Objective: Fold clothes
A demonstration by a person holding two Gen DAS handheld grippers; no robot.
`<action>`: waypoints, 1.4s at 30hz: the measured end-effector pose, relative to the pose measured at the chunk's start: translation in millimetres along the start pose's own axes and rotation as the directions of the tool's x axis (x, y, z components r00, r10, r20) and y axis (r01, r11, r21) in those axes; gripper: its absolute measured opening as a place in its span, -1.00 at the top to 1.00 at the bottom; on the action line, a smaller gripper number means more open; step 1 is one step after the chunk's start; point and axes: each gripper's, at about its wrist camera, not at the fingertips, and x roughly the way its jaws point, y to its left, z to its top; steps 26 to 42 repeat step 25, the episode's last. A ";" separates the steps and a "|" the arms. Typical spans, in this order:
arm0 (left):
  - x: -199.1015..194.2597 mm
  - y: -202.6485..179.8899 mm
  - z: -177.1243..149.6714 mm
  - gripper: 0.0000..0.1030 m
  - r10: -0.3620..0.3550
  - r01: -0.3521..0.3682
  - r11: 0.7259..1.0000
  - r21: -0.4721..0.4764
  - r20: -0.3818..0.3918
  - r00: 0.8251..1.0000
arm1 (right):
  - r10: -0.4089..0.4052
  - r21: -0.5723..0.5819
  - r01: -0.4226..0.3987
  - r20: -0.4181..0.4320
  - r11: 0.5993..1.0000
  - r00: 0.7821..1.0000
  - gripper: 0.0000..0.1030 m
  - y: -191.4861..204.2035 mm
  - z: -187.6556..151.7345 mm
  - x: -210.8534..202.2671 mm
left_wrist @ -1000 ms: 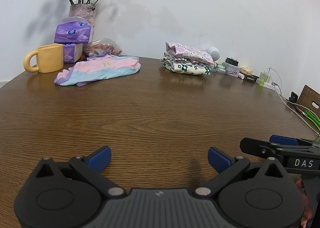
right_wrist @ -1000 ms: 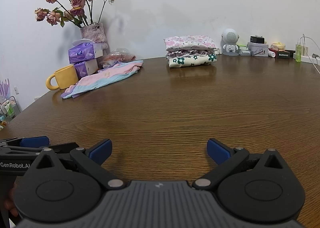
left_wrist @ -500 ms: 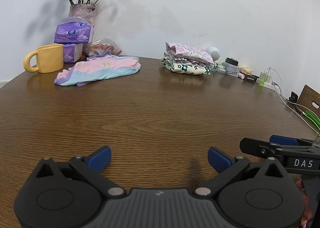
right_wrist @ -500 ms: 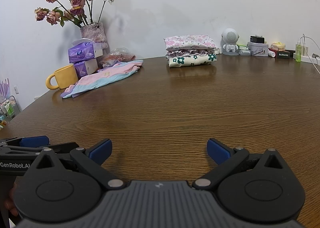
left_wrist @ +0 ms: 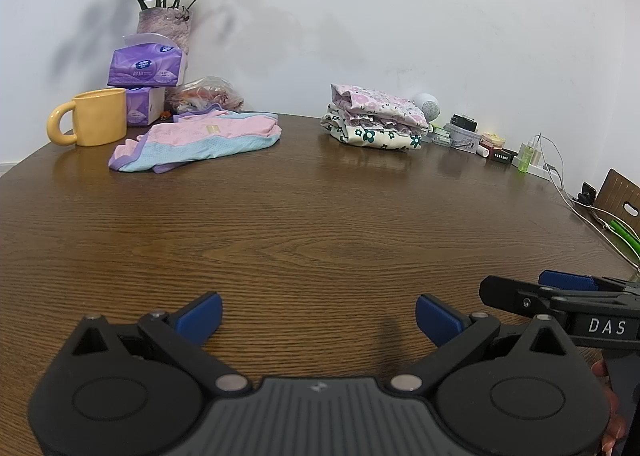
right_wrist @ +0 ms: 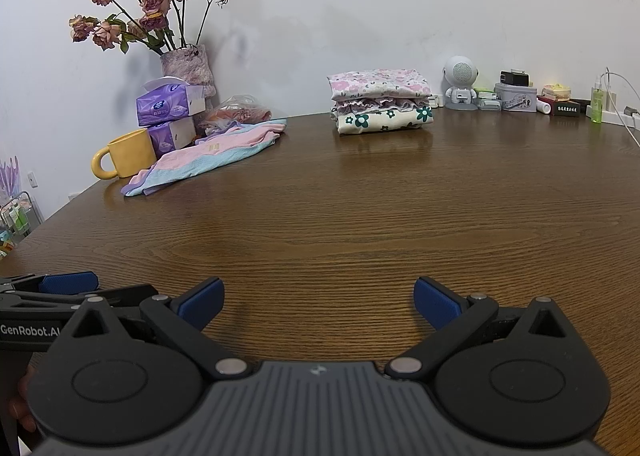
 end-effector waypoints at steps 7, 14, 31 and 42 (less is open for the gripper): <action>0.9 -0.4 0.3 -1.00 0.003 -0.003 1.000 0.005 -0.003 1.000 | 0.000 0.002 0.000 -0.002 1.000 1.000 -1.00 0.0 0.1 0.5; 1.3 -0.3 0.7 -1.00 0.004 -0.004 1.000 0.008 -0.004 1.000 | 0.000 0.001 0.000 -0.003 1.000 1.000 -1.00 -0.2 0.4 0.4; 1.7 -0.5 0.7 -1.00 0.003 -0.003 1.000 0.004 -0.003 1.000 | 0.000 0.001 0.000 -0.005 1.000 1.000 -1.00 -0.7 -0.4 0.6; 1.7 -0.5 0.7 -1.00 0.003 -0.003 1.000 0.004 -0.003 1.000 | 0.000 0.001 0.000 -0.005 1.000 1.000 -1.00 -0.7 -0.4 0.6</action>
